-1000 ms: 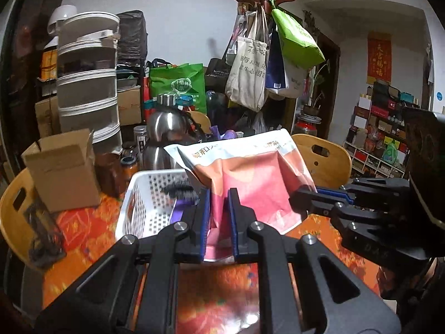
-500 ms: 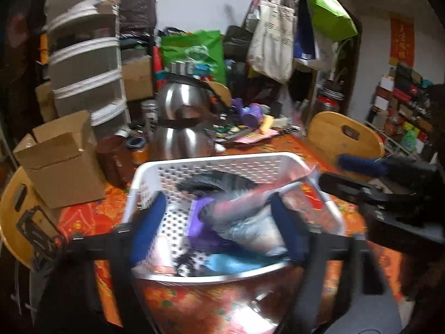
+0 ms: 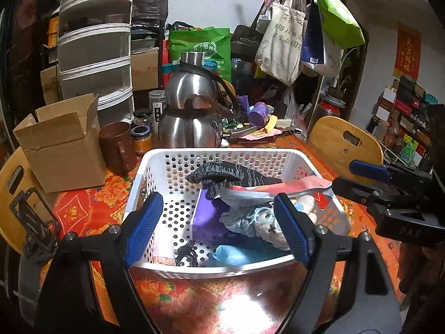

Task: Organize soft objects
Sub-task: 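Move both tools back to the clear plastic bag on the table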

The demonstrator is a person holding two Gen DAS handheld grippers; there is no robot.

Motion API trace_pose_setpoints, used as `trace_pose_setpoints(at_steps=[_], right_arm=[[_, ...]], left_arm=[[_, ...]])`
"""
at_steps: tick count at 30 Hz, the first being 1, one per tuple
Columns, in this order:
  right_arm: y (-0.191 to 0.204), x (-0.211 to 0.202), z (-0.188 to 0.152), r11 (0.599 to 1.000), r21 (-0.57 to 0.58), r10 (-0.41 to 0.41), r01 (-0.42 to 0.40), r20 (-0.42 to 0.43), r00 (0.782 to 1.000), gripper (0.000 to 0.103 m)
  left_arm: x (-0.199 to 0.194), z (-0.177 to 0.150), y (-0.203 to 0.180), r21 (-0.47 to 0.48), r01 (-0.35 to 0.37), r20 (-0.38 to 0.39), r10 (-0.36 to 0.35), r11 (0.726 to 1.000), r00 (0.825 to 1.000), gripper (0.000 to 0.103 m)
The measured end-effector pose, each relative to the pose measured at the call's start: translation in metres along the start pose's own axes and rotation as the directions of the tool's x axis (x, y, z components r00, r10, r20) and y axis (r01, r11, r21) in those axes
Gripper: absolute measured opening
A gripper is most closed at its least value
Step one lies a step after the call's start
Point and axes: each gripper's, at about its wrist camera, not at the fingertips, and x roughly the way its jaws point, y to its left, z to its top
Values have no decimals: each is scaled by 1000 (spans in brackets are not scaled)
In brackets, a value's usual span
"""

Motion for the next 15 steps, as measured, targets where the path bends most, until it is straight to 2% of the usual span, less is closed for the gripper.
trace_pose_setpoints(at_steps=[6, 7, 9, 11, 15], right_arm=[[4, -16, -12, 1000, 12, 13, -13, 19, 1000, 60], [3, -22, -19, 1000, 15, 7, -7, 22, 1000, 62], [3, -33, -36, 1000, 17, -16, 16, 27, 1000, 73], [1, -44, -70, 998, 37, -59, 59, 21, 998, 76], [1, -48, -136, 998, 51, -34, 38, -63, 997, 77]], left_arm=[[-12, -13, -1, -13, -7, -25, 7, 1000, 1000, 80], [-17, -21, 1, -27, -3, -40, 2, 1000, 999, 80], [-28, -39, 4, -40, -5, -58, 3, 999, 998, 81], [-40, -67, 11, -62, -39, -101, 33, 997, 994, 82], [-61, -132, 29, -134, -22, -166, -1, 991, 986, 82]])
